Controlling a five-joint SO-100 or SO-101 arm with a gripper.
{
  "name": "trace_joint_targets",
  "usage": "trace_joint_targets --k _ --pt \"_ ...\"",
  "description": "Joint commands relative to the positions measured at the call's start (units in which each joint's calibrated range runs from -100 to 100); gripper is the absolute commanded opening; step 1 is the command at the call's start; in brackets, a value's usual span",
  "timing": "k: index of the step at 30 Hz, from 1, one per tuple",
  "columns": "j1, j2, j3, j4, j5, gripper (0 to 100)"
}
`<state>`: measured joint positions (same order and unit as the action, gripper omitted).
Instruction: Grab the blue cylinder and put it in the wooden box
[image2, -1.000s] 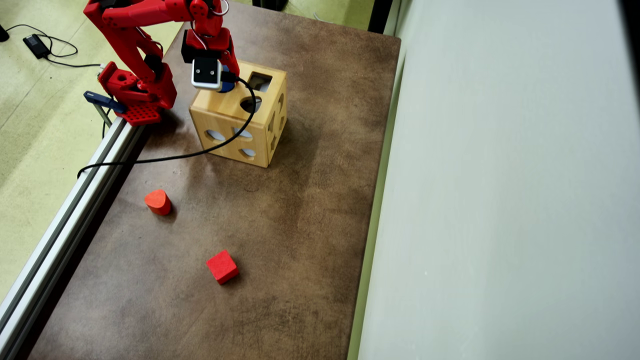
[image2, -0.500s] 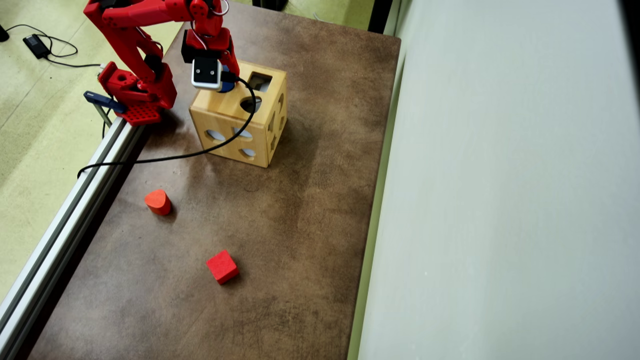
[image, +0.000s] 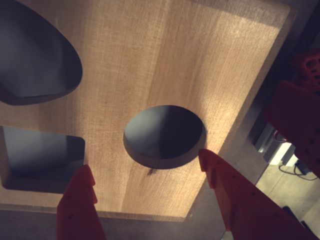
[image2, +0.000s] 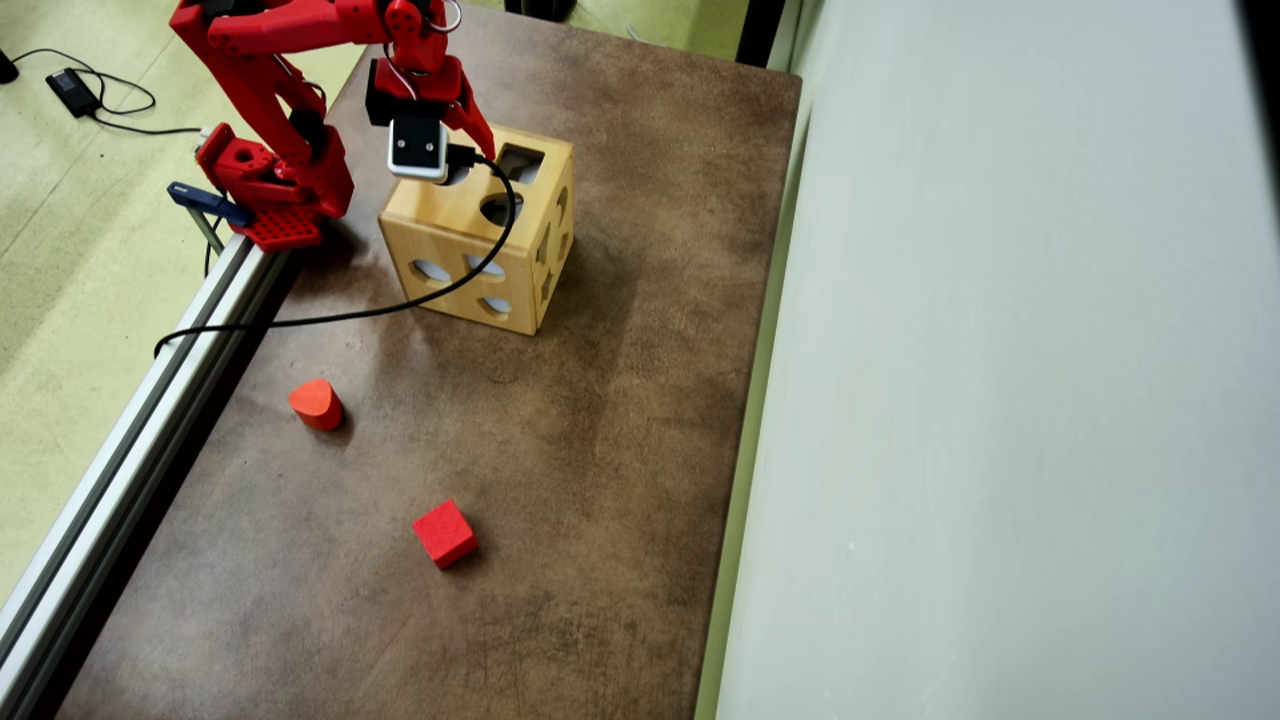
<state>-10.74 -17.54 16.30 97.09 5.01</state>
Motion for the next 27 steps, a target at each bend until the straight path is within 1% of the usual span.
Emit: trace_joint_targets --k 1,5,10,17,19,27 --pt "-0.2 -6.6 -0.6 0.5 0.2 33" --pt "-0.2 -21.4 -0.5 0.5 -0.3 32" --pt "0.4 -46.4 0.3 0.5 -0.3 32" --pt "0.5 -76.5 6.5 -0.4 0.0 32" --pt "0.5 -78.7 6.5 -0.3 0.0 32" --pt "1.0 -78.0 6.8 -0.4 -0.1 32"
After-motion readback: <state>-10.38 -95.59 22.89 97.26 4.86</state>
